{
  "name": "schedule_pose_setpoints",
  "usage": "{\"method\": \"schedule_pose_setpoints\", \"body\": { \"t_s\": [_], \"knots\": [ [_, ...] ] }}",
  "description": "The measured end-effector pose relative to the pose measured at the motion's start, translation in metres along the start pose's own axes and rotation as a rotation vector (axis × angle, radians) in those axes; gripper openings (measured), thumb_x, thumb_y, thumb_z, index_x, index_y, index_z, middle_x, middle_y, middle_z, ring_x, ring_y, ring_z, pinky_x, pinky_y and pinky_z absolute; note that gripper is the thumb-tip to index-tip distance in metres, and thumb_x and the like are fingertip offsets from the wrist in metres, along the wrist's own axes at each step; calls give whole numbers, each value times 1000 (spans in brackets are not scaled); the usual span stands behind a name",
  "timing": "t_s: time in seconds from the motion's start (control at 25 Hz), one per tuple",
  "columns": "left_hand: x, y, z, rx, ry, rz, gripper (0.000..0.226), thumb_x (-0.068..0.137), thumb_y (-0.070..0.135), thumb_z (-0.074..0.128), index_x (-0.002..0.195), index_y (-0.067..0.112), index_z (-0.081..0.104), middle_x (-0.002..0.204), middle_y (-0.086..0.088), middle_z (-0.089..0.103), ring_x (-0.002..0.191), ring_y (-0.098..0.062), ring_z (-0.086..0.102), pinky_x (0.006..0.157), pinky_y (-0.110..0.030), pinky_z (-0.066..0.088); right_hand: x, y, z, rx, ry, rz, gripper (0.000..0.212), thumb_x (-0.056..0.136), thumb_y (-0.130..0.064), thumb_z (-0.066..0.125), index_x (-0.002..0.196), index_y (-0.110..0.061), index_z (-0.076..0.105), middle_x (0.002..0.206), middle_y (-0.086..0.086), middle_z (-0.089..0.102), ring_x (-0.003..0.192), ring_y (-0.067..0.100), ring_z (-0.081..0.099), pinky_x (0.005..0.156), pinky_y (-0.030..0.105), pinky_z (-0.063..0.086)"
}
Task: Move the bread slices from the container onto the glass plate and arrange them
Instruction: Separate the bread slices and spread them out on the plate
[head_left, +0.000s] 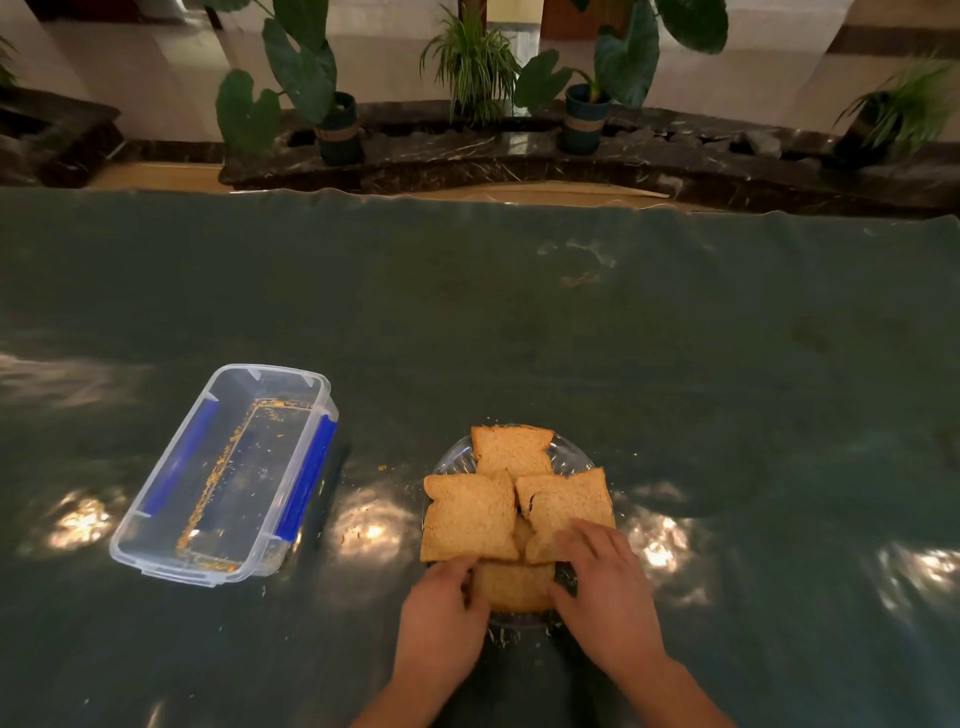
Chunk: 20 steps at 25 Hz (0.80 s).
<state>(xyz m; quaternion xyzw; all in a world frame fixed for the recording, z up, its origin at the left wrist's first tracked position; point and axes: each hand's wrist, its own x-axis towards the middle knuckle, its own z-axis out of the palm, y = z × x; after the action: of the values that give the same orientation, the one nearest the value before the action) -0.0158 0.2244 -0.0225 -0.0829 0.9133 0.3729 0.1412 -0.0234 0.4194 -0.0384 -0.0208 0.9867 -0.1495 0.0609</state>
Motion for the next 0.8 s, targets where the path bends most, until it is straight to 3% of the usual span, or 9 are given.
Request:
{"method": "schedule_pose_setpoints", "body": {
  "t_s": [0.28, 0.44, 0.64, 0.8],
  "knots": [
    [1, 6, 10, 26, -66, 7, 15, 87, 22, 55, 94, 24, 68, 90, 4, 63, 81, -10, 59, 73, -30, 52, 2, 6, -2, -87, -19, -35, 55, 66, -47, 76, 117, -30, 62, 129, -3, 59, 119, 23, 54, 99, 41, 44],
    [-1, 6, 5, -6, -61, -12, 23, 86, 23, 58, 106, 31, 67, 98, 10, 64, 84, -2, 60, 74, -21, 50, 2, 7, -3, -68, 23, -65, 51, 69, -42, 77, 116, -27, 63, 127, -1, 60, 119, 24, 52, 100, 41, 45],
    [3, 5, 0, -62, -34, -49, 33, 86, 21, 60, 118, 28, 62, 105, 11, 65, 84, 2, 58, 75, -16, 48, -7, 13, -3, 81, 181, 98, 34, 73, -30, 78, 105, -19, 69, 106, 0, 61, 97, 21, 51, 84, 38, 52],
    [5, 9, 4, -83, -53, -70, 39, 87, 21, 60, 125, 26, 60, 114, 7, 66, 90, -3, 62, 82, -22, 51, -7, 14, 2, 123, 197, 205, 38, 72, -24, 81, 107, -15, 70, 122, 11, 61, 108, 32, 53, 94, 45, 48]
  ]
}}
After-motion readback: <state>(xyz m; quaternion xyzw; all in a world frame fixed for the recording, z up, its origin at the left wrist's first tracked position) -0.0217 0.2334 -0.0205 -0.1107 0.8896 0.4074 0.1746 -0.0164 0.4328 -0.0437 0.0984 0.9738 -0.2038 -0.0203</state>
